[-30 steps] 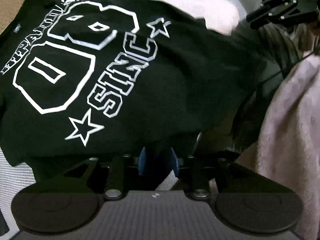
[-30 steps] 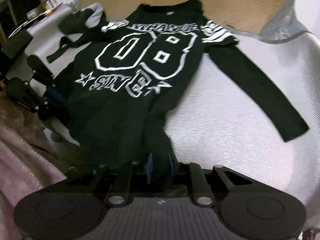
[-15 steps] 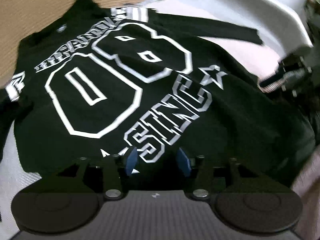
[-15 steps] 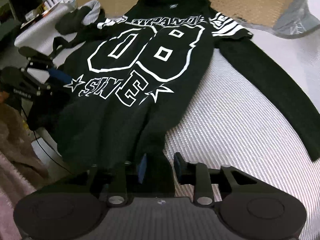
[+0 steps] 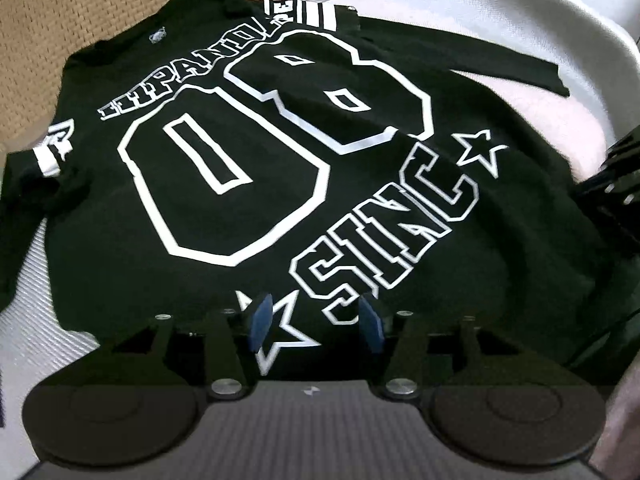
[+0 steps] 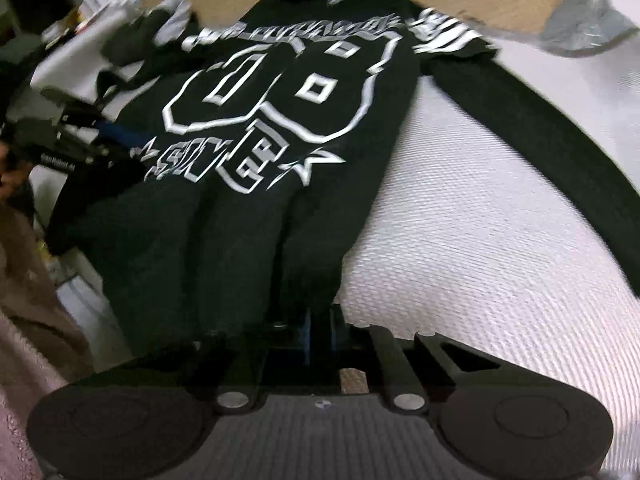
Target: Fold clothes
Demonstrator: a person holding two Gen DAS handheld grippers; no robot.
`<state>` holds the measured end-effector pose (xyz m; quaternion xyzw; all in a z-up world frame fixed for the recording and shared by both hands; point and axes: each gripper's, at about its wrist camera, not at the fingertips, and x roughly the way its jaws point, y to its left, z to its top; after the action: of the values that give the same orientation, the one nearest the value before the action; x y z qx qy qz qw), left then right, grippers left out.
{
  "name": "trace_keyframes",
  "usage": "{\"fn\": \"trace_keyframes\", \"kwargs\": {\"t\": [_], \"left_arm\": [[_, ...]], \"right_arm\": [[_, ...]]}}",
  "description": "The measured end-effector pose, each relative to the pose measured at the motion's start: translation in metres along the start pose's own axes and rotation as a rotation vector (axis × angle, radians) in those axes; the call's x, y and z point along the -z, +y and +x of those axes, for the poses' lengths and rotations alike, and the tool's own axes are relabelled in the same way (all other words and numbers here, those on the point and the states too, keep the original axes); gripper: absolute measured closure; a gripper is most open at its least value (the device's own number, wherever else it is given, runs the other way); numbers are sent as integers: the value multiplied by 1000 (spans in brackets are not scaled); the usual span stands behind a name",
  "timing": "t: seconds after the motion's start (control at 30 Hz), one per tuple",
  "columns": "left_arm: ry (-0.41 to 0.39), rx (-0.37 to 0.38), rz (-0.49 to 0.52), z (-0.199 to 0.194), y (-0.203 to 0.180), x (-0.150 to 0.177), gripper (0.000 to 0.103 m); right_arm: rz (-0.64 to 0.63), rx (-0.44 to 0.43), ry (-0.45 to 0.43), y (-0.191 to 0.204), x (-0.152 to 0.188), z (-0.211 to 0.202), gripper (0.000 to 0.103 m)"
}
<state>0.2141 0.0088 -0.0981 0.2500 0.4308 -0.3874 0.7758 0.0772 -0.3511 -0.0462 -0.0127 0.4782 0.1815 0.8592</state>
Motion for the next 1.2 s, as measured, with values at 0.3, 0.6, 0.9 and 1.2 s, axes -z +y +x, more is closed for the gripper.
{"fn": "trace_keyframes", "kwargs": {"t": [0.3,0.6,0.9,1.2], "left_arm": [[-28,-52,-50,-23,54,-9,49],[31,-23,-81,-35,116,6,37],[141,187,-61,-14,137,25,36],[203,174,-85,9,130,28,51]], "right_arm": [[99,56,-24,-7,9,-6,94],[118,61,-54,-12,8,-20,89],[82,110,-92,-7,0,-33,78],[-51,130,-160,20,-38,-20,73]]}}
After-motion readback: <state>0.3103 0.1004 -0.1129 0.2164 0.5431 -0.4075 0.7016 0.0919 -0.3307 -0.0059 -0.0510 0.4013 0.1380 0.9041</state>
